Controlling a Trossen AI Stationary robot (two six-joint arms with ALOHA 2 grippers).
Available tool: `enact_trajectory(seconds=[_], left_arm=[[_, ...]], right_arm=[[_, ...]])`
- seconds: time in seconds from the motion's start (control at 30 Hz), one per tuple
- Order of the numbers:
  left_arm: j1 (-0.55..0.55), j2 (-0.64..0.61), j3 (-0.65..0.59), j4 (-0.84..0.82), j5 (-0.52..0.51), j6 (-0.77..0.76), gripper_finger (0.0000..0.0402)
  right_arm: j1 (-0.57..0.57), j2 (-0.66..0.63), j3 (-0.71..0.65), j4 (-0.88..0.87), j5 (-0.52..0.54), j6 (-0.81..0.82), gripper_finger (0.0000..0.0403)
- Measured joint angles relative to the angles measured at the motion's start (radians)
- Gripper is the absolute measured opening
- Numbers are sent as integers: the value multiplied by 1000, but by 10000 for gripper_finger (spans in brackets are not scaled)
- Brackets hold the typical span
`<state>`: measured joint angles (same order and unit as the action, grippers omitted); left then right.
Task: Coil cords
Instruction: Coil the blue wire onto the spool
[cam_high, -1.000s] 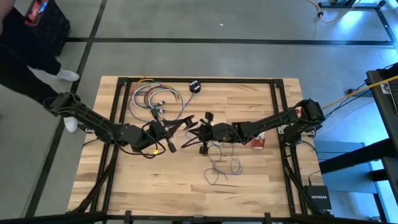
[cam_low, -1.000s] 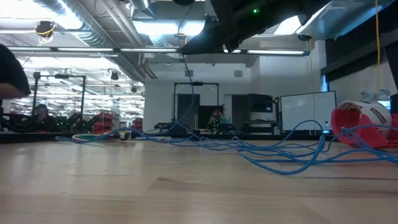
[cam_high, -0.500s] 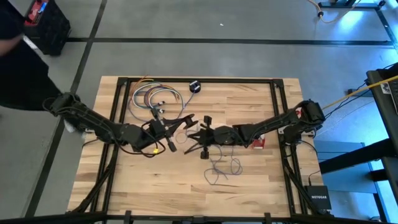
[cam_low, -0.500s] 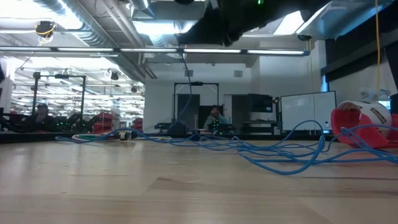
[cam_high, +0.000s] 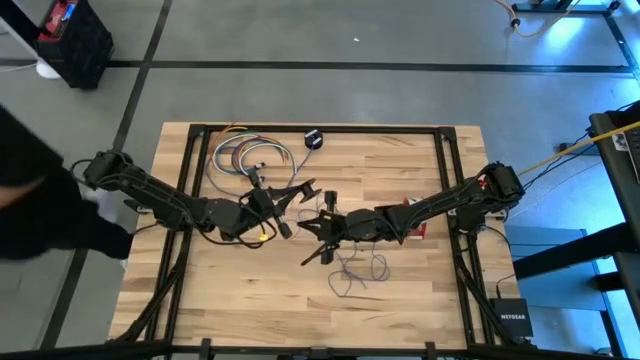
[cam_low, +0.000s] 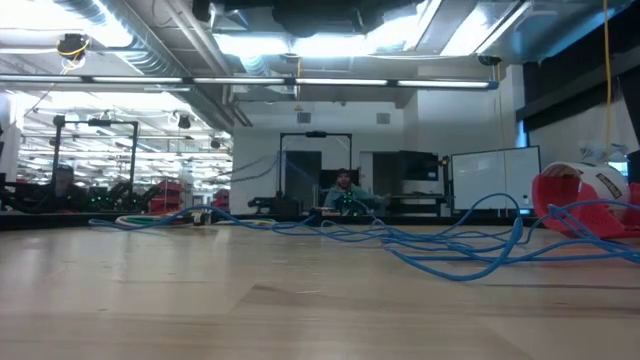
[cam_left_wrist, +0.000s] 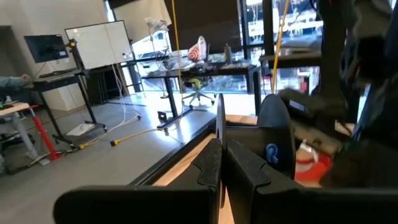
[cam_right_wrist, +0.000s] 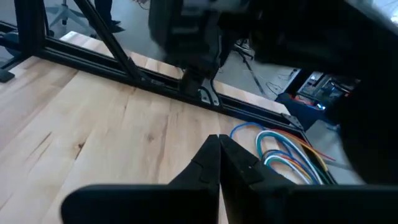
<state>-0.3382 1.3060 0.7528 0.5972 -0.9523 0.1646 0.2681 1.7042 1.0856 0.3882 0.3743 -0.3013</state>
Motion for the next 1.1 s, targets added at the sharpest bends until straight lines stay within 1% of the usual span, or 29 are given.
enact_trajectory(seconds=[0.1, 0.2, 0.27, 0.37, 0.43, 0.53, 0.6, 0.67, 0.73, 0.8, 0.87, 0.93, 1.03, 1.1], left_arm=[[1, 0, 0, -32, -1, 3, 8], [6, 0, 0, -62, -2, 4, 8], [6, 0, 0, -66, -4, 3, 8], [4, -1, 0, -66, -4, 0, 8], [4, -1, 0, -66, -3, 2, 8], [5, -1, 0, -65, -3, 2, 8], [5, -1, 0, -65, -4, 2, 8], [4, -2, 0, -64, -3, 1, 8], [4, -2, 0, -65, -2, -1, 8], [5, -2, 0, -63, -2, -3, 8], [5, -2, 0, -64, -2, -4, 8], [5, -2, 0, -63, -2, -4, 8], [5, -2, 0, -63, -2, -6, 8], [5, -2, 0, -63, -2, -8, 8]], right_arm=[[17, 0, 29, -29, 1, -21, 2], [24, 0, 67, -70, 35, -35, 2], [23, 0, 96, -127, 54, -40, 2], [22, 0, 134, -250, 116, -13, 6], [30, -6, 159, -375, 139, 55, 11], [52, -23, 184, -553, 89, 171, 20], [70, -31, 184, -647, 88, 267, 26], [83, -29, 182, -712, 156, 384, 34], [86, -30, 152, -744, 219, 456, 45], [86, -30, 89, -702, 250, 491, 61], [85, -29, 3, -588, 267, 509, 84], [72, -28, -107, -373, 268, 506, 109], [31, -23, -266, -23, 213, 463, 150], [-3, -22, -341, 175, 159, 455, 173]])
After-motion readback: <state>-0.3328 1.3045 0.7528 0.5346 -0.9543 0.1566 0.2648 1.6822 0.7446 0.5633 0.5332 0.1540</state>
